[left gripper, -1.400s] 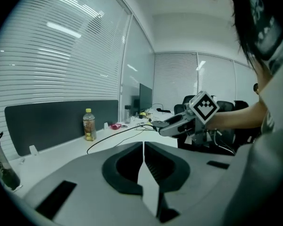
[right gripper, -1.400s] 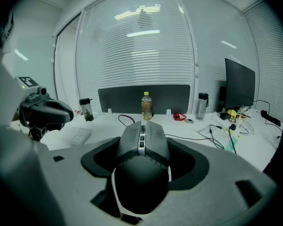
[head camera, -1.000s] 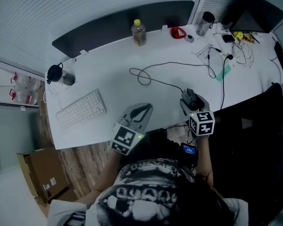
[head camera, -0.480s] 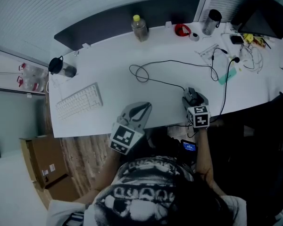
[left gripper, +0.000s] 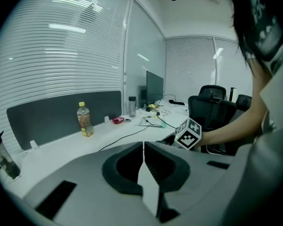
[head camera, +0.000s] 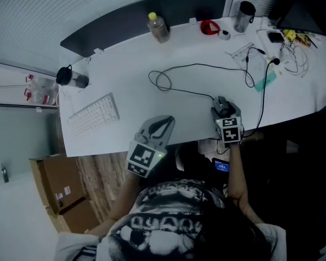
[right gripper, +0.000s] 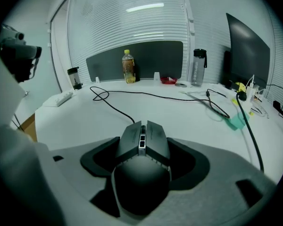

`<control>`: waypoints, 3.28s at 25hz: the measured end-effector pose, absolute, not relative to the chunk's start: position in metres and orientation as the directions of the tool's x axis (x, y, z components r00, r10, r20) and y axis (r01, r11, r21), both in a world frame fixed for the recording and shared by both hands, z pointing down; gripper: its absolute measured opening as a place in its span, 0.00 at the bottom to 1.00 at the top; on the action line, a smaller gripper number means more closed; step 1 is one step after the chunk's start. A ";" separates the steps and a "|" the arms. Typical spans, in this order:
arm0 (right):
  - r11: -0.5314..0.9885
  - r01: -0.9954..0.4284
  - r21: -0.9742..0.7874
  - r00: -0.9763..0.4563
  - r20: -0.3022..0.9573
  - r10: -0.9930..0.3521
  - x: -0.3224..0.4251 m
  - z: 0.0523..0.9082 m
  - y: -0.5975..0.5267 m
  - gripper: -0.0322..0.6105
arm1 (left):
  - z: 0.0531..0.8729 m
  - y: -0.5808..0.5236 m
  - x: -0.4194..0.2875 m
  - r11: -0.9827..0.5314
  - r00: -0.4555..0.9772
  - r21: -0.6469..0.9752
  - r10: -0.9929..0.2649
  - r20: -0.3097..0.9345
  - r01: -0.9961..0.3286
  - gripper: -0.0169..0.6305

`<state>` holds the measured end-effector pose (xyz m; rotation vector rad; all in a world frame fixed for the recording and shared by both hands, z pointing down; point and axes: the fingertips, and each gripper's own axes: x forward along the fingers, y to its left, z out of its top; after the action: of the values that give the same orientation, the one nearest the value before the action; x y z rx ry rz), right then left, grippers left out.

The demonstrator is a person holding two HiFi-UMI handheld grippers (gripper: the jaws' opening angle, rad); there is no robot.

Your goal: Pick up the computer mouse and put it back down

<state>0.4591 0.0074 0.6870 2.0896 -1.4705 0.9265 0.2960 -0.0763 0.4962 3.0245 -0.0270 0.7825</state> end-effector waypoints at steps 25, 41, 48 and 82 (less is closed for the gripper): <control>-0.439 -0.898 0.014 0.367 0.572 -0.734 0.418 0.612 0.020 0.58 | 0.500 -0.065 0.236 -0.999 0.863 0.019 0.044 0.503 0.041 0.04; -0.373 -0.928 -0.003 0.345 0.371 -0.862 0.216 0.503 -0.009 0.40 | 0.462 -0.087 0.093 -0.999 0.924 0.004 0.039 0.380 0.041 0.04; -0.333 -0.943 -0.012 0.306 0.360 -0.881 0.120 0.501 -0.020 0.36 | 0.472 -0.091 0.018 -0.998 0.923 0.029 0.060 0.381 0.053 0.04; -0.162 -0.983 0.083 0.181 0.362 -0.914 0.002 0.480 0.004 0.05 | 0.475 -0.030 -0.044 -0.990 0.927 0.058 0.144 0.346 0.132 0.04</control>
<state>0.0020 0.0038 0.4801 2.1641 -1.8081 0.3286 -0.0436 -0.0298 0.4754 3.0504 0.2181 0.5509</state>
